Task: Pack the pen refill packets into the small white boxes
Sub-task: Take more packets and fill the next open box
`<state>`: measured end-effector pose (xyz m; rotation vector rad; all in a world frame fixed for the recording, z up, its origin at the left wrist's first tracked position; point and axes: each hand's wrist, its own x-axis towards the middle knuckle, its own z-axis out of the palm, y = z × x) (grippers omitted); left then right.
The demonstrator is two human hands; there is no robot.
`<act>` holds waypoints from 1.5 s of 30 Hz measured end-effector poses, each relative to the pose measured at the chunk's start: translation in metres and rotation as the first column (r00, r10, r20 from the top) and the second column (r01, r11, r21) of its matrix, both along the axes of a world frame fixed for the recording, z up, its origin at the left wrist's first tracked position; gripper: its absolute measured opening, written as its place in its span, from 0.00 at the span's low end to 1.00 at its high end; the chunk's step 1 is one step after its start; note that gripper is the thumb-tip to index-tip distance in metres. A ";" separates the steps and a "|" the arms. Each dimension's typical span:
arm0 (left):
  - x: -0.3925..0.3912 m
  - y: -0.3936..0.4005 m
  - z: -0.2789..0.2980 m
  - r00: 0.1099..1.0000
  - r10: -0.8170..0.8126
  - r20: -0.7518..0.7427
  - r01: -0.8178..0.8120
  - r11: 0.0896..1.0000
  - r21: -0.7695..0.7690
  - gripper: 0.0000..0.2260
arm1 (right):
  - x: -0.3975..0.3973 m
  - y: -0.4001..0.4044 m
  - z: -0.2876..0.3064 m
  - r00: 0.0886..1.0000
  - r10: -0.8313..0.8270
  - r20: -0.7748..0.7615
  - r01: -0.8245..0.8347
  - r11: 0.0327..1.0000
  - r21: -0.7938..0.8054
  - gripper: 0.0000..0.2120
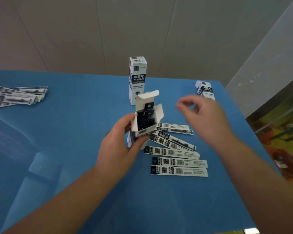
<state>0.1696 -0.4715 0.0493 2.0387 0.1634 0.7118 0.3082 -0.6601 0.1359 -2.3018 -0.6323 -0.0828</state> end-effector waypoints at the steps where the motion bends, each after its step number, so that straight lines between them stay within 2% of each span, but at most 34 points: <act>1: 0.000 0.000 0.000 1.000 0.000 -0.002 0.000 1.000 -0.004 0.26 | 0.005 -0.007 -0.015 0.997 -0.025 -0.067 0.011 0.980 -0.199 0.07; 3: 0.000 -0.001 0.000 1.000 0.006 -0.008 -0.006 1.000 -0.003 0.26 | 0.009 -0.017 -0.041 0.987 -0.025 -0.158 -0.056 0.872 -0.486 0.12; 5: 0.000 -0.002 -0.001 1.000 0.015 -0.003 -0.015 1.000 0.004 0.26 | 0.006 -0.017 -0.057 0.986 -0.012 -0.168 -0.090 0.806 -0.585 0.11; 6: 0.000 -0.003 -0.001 1.000 0.022 -0.004 -0.022 1.000 0.007 0.26 | 0.004 -0.015 -0.062 0.987 -0.005 -0.163 -0.098 0.781 -0.617 0.14; 8: 0.000 -0.003 -0.001 0.999 0.032 -0.009 -0.032 0.999 0.006 0.26 | 0.001 -0.007 -0.070 0.989 0.018 -0.149 -0.113 0.745 -0.657 0.20; 12: 0.001 -0.003 -0.002 0.999 0.047 -0.012 -0.046 0.999 0.004 0.26 | 0.001 0.003 -0.073 0.980 0.079 -0.181 -0.181 0.720 -0.670 0.19; 16: -0.001 -0.003 -0.004 0.998 0.063 -0.004 -0.063 0.998 0.000 0.26 | -0.001 0.006 -0.068 0.971 0.134 -0.197 -0.236 0.649 -0.723 0.11; 19: -0.002 -0.005 -0.004 0.998 0.067 -0.001 -0.067 0.998 0.017 0.26 | -0.002 0.008 -0.066 0.971 0.177 -0.163 -0.238 0.598 -0.765 0.09; 23: -0.002 -0.008 -0.003 0.997 0.073 0.007 -0.074 0.997 0.014 0.27 | -0.002 0.009 -0.065 0.965 0.179 -0.191 -0.260 0.580 -0.772 0.11; 30: -0.001 -0.009 -0.005 0.996 0.087 0.004 -0.087 0.996 0.023 0.27 | -0.005 0.016 -0.070 0.970 0.148 -0.191 -0.241 0.564 -0.790 0.03; 35: -0.002 -0.009 -0.005 0.995 0.096 0.004 -0.096 0.994 0.046 0.27 | -0.011 0.019 -0.075 0.969 0.236 -0.069 -0.191 0.543 -0.818 0.04; 45: -0.002 -0.010 -0.003 0.994 0.105 0.007 -0.105 0.993 0.051 0.27 | -0.006 0.004 -0.062 0.963 0.271 -0.010 -0.181 0.614 -0.768 0.10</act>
